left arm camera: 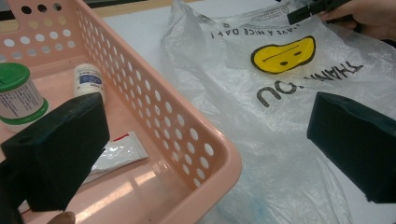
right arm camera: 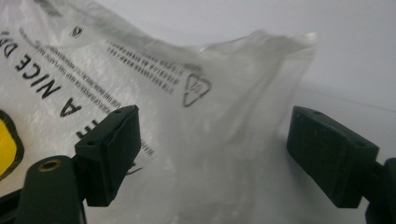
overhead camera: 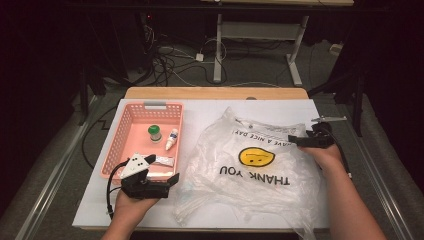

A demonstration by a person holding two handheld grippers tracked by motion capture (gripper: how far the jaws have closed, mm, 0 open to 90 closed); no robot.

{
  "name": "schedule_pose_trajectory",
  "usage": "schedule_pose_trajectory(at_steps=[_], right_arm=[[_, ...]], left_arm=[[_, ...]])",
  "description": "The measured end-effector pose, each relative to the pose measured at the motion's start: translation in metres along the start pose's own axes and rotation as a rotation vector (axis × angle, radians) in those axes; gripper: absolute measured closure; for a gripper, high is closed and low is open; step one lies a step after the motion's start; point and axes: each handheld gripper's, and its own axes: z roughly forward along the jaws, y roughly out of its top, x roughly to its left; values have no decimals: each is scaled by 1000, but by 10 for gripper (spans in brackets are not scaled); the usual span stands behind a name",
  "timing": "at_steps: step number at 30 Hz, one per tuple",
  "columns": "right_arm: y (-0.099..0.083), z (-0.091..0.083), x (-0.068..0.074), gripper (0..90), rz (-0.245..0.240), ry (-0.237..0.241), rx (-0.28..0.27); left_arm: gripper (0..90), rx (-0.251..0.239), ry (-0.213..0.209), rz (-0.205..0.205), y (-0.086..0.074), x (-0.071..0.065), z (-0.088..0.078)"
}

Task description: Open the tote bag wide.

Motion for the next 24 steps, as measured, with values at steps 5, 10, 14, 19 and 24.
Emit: schedule_pose_trajectory(at_steps=[5,10,14,19,24], right_arm=[[-2,1,11,405,-96,56,31],[-4,1,25,665,-204,90,65],[-2,-1,38,891,-252,94,46],[3,-4,24,900,-175,-9,-16],[3,-6,-3,900,-75,-102,-62]], left_arm=[[0,11,-4,3,-1,0,2],[0,20,-12,6,-1,-2,4],[0,17,-14,8,-1,-3,4],[0,13,-18,7,0,-4,4],[0,17,-28,6,0,-4,7]])
